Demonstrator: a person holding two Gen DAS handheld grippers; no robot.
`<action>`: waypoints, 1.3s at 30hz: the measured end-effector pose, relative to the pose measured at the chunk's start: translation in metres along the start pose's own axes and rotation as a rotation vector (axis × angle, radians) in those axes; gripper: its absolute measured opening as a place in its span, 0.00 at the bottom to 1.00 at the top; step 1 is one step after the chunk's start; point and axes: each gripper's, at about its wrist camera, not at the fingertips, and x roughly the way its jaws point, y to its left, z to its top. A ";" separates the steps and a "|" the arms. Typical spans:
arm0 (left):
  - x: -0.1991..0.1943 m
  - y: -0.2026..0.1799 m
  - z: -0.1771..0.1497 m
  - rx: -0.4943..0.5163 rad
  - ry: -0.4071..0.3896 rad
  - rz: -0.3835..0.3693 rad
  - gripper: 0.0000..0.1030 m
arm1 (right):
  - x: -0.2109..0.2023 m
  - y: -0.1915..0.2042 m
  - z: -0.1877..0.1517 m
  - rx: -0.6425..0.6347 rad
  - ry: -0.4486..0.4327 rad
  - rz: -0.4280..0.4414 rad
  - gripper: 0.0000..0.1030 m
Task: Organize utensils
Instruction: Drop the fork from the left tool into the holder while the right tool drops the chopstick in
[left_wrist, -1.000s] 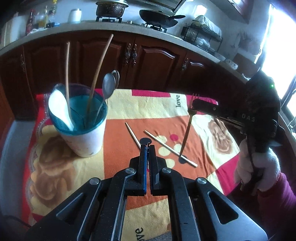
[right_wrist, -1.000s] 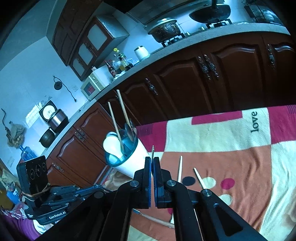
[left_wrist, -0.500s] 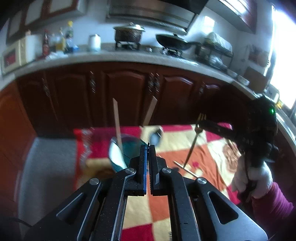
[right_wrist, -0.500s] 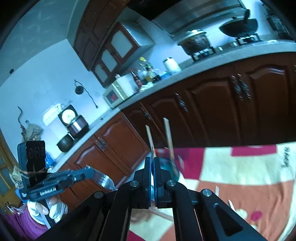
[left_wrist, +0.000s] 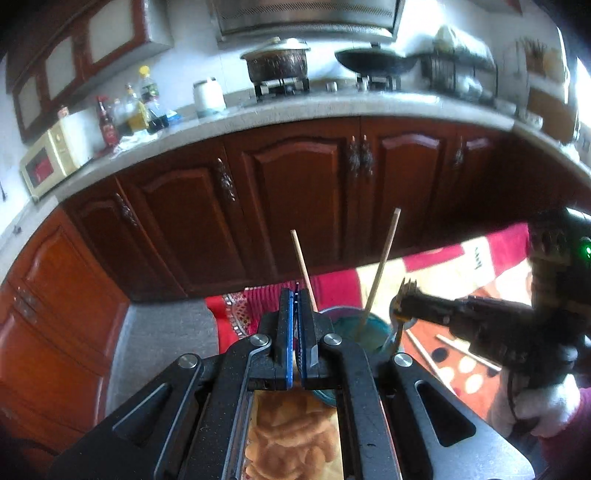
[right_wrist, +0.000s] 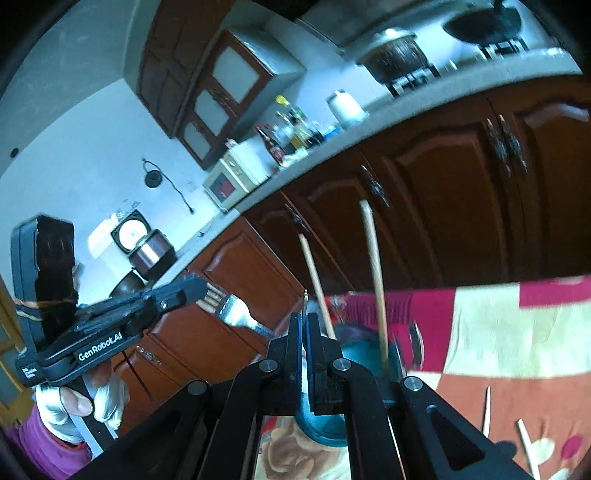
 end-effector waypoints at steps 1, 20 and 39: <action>0.008 -0.001 -0.001 0.003 0.015 -0.004 0.01 | 0.005 -0.003 -0.005 0.001 0.012 -0.014 0.01; 0.044 0.008 -0.011 -0.135 0.097 -0.053 0.16 | 0.017 -0.019 -0.033 -0.039 0.158 -0.121 0.03; -0.001 -0.040 -0.048 -0.124 0.033 -0.040 0.36 | -0.054 -0.019 -0.049 -0.066 0.132 -0.236 0.04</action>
